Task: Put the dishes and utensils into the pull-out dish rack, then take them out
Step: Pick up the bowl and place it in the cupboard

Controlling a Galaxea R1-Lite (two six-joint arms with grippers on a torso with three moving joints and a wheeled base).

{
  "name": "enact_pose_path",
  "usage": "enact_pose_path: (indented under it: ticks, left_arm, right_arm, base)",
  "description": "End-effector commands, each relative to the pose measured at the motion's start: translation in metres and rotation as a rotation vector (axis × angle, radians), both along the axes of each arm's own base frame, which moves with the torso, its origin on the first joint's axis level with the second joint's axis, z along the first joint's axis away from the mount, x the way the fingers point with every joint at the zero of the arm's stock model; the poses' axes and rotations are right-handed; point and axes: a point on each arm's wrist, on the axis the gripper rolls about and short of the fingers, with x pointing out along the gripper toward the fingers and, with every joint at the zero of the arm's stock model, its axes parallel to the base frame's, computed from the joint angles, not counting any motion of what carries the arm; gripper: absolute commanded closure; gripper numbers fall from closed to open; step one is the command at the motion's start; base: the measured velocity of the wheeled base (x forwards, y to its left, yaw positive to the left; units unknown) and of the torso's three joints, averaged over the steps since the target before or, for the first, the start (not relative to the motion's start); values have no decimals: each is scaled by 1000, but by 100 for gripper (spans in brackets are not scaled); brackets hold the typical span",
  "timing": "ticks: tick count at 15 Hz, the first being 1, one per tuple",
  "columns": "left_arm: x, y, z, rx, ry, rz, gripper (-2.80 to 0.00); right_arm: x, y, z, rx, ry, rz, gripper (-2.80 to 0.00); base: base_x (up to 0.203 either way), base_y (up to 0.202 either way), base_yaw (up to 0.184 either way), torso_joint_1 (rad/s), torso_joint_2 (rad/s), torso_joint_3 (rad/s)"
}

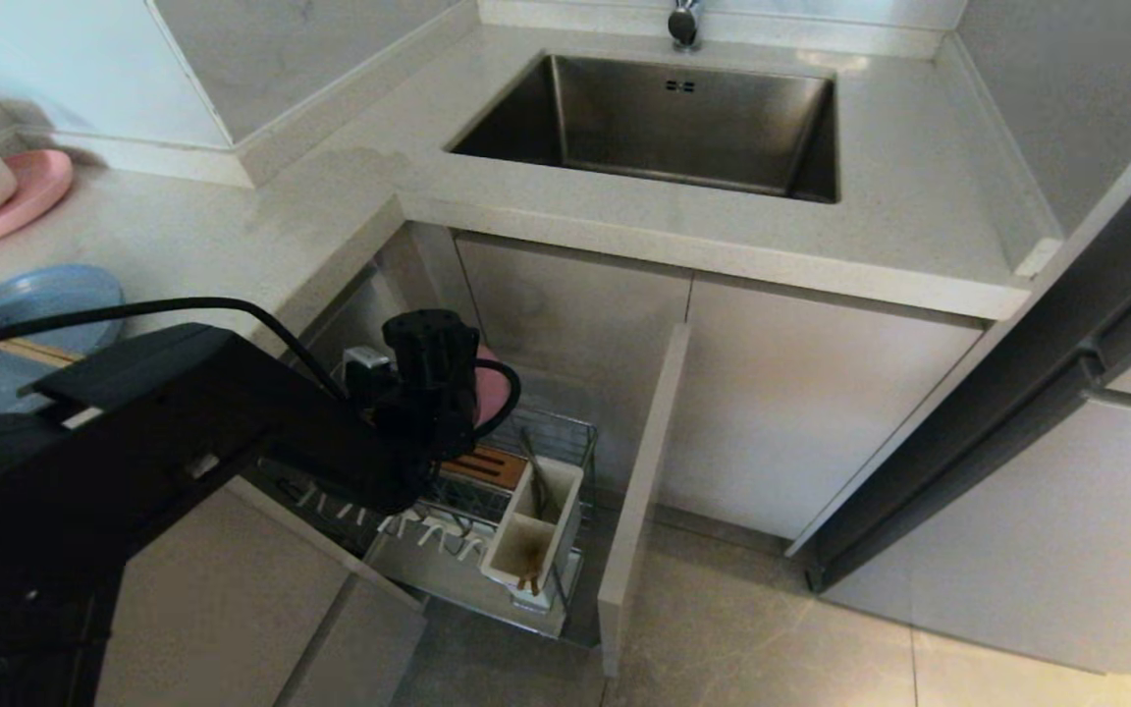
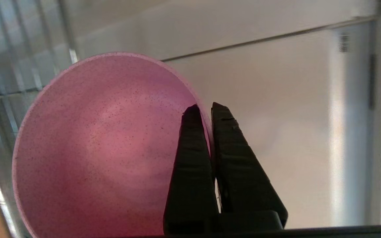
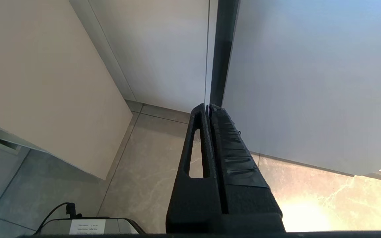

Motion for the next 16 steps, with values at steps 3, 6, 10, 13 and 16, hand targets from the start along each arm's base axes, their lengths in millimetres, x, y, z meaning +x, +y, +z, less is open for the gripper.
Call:
enact_pose_path:
  ticks: [3, 6, 10, 13, 16]
  left_arm:
    - [4, -2, -13, -7, 7, 13, 0]
    - [6, -3, -17, -18, -10, 12, 0]
    - [9, -5, -24, -30, -32, 6, 0]
    - [14, -6, -31, -32, -38, -4, 0]
    - [18, -7, -34, -44, -40, -3, 0]
  right_arm:
    - [0, 0, 0, 0, 0, 0, 0]
    - [0, 0, 0, 0, 1, 0, 0]
    - [0, 0, 0, 0, 1, 0, 0]
    - [0, 0, 0, 0, 1, 0, 0]
    - [0, 0, 0, 0, 1, 0, 0]
  base:
    - [0, 0, 0, 0, 0, 0]
    - [0, 0, 0, 0, 0, 0]
    - [0, 0, 0, 0, 0, 0]
    - [0, 0, 0, 0, 0, 0]
    - [0, 0, 0, 0, 0, 0]
